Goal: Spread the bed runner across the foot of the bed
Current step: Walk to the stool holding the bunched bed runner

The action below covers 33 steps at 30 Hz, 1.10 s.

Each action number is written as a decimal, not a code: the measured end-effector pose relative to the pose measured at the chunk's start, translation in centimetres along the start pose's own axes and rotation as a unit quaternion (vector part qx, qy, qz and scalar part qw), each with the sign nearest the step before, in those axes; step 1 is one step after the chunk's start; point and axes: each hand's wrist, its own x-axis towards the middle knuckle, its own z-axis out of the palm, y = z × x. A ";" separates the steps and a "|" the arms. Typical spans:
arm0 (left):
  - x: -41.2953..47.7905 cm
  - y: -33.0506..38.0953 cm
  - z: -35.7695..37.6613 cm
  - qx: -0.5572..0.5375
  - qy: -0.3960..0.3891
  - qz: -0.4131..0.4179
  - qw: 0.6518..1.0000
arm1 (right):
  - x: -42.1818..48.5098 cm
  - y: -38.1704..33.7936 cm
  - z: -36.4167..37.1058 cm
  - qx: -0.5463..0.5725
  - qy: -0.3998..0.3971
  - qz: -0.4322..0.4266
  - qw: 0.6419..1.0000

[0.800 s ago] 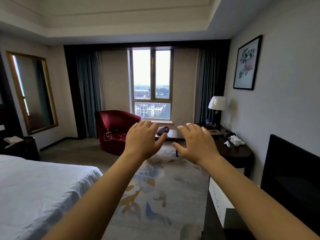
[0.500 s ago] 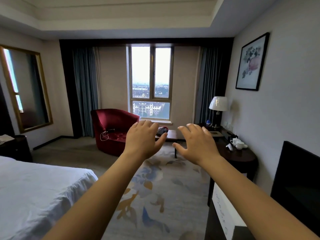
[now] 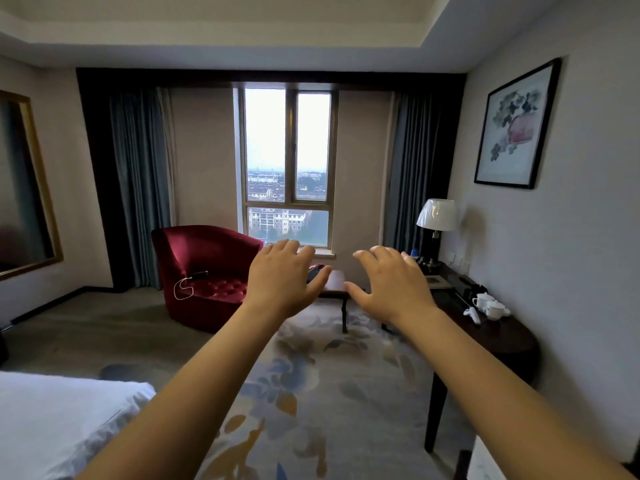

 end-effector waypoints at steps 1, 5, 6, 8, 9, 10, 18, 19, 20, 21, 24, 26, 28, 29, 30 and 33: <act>1.2 -0.6 1.2 0.004 0.002 0.001 1.000 | 1.4 0.3 0.9 -0.002 0.000 0.000 1.000; 6.1 -2.4 6.2 0.008 0.009 -0.007 1.000 | 7.0 2.1 4.6 0.004 0.008 -0.002 1.000; 7.4 -2.7 7.4 0.004 0.013 -0.010 1.000 | 8.4 2.6 5.6 0.005 0.010 -0.005 1.000; 10.0 -3.2 10.1 0.004 0.017 -0.013 1.000 | 11.4 4.0 7.7 0.001 0.012 -0.010 1.000; 11.5 -3.4 11.6 0.008 0.019 -0.014 1.000 | 13.0 4.8 8.8 0.001 0.012 -0.011 1.000; 13.0 -3.5 13.0 0.012 0.020 -0.016 1.000 | 14.6 5.6 9.9 0.002 0.012 -0.010 1.000; 24.5 -4.0 23.2 0.013 0.023 -0.038 0.999 | 26.6 12.0 17.9 0.007 0.010 -0.034 0.999; 25.8 -4.2 24.4 0.013 0.022 -0.040 0.999 | 28.0 12.8 18.9 0.008 0.012 -0.033 0.999; 27.1 -4.5 25.6 0.015 0.019 -0.040 0.999 | 29.4 13.5 19.8 0.010 0.012 -0.030 0.999; 28.3 -4.8 26.7 0.017 0.016 -0.041 0.999 | 30.7 14.1 20.8 0.012 0.010 -0.028 0.999; 32.2 -6.0 30.0 0.017 0.018 -0.046 0.999 | 34.8 15.9 24.1 0.009 0.003 -0.026 1.000; 34.8 -7.0 32.3 0.017 0.021 -0.044 0.999 | 37.7 16.9 26.2 0.008 0.004 -0.023 1.000; 37.5 -8.1 34.9 0.020 0.017 -0.039 0.999 | 40.7 17.7 28.5 0.009 0.004 -0.020 1.000; 38.8 -8.7 36.2 0.019 0.015 -0.039 0.999 | 42.3 18.1 29.7 0.008 0.003 -0.018 1.000; 40.2 -9.3 37.6 0.016 0.014 -0.039 0.999 | 43.9 18.3 30.9 0.006 0.004 -0.017 1.000; 44.4 -11.2 41.8 0.016 0.010 -0.036 0.999 | 48.7 19.0 34.5 -0.001 0.012 -0.014 1.000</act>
